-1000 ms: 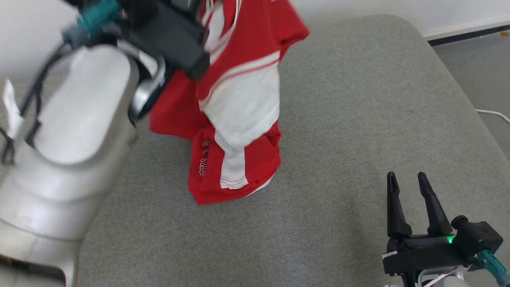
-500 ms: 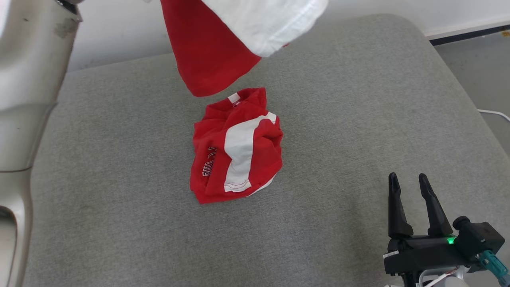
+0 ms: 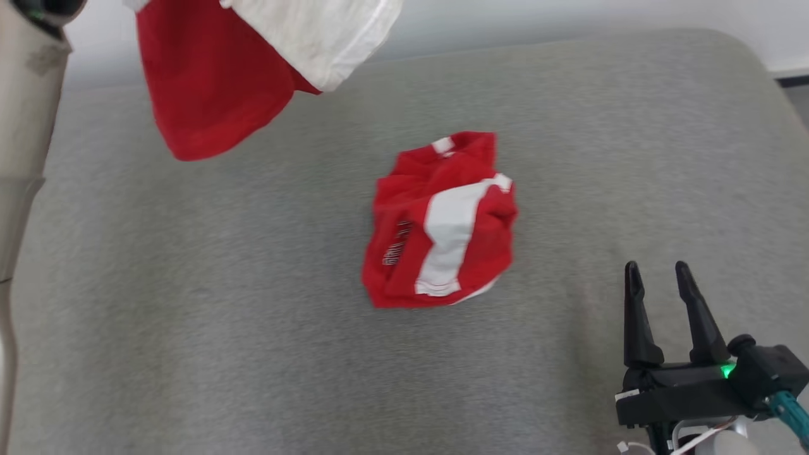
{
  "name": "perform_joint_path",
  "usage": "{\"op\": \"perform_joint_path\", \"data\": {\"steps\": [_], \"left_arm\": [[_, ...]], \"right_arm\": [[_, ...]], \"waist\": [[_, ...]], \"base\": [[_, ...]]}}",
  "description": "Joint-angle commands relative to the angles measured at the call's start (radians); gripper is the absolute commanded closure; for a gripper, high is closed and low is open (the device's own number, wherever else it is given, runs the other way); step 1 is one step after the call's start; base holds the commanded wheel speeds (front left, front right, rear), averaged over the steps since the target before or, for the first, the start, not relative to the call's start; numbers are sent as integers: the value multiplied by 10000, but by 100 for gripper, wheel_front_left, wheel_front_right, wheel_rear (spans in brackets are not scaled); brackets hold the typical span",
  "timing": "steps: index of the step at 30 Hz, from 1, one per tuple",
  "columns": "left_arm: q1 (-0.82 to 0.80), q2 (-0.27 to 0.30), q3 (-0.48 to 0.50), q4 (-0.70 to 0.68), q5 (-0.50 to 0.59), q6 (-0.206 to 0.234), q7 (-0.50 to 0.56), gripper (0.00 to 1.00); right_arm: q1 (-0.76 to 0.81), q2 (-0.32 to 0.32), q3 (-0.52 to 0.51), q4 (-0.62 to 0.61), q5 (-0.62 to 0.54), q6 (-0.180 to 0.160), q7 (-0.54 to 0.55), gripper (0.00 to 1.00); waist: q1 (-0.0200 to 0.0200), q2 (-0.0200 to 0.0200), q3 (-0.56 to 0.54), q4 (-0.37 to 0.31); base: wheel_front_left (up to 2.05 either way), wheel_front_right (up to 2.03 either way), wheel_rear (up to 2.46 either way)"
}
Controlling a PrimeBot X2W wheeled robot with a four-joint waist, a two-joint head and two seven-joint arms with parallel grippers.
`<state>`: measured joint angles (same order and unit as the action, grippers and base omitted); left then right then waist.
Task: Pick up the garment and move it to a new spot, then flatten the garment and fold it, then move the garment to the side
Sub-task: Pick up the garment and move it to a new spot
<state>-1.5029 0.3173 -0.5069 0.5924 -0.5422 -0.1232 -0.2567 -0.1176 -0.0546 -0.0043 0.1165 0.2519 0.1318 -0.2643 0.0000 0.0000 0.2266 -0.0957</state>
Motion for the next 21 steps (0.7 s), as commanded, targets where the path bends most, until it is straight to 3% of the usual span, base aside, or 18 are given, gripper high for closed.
{"op": "perform_joint_path", "data": {"steps": [1,10,21], "left_arm": [[249,156,117,-43,-45,56,-56,100],[1491,1304,1165,-381,-269,263,-98,100],[3112,1849,2658,-1005,-131,492,-89,100]], "right_arm": [[-73,-99,-11,-80,-78,-22,-2,0],[-227,-764,108,-844,-462,-22,-2,0],[-158,-1437,411,-2050,-777,-22,113,0]], "waist": [[0,0,252,890],[0,0,504,2918],[0,0,709,4410]], "base": [[0,0,0],[0,0,0],[0,0,0]]}}
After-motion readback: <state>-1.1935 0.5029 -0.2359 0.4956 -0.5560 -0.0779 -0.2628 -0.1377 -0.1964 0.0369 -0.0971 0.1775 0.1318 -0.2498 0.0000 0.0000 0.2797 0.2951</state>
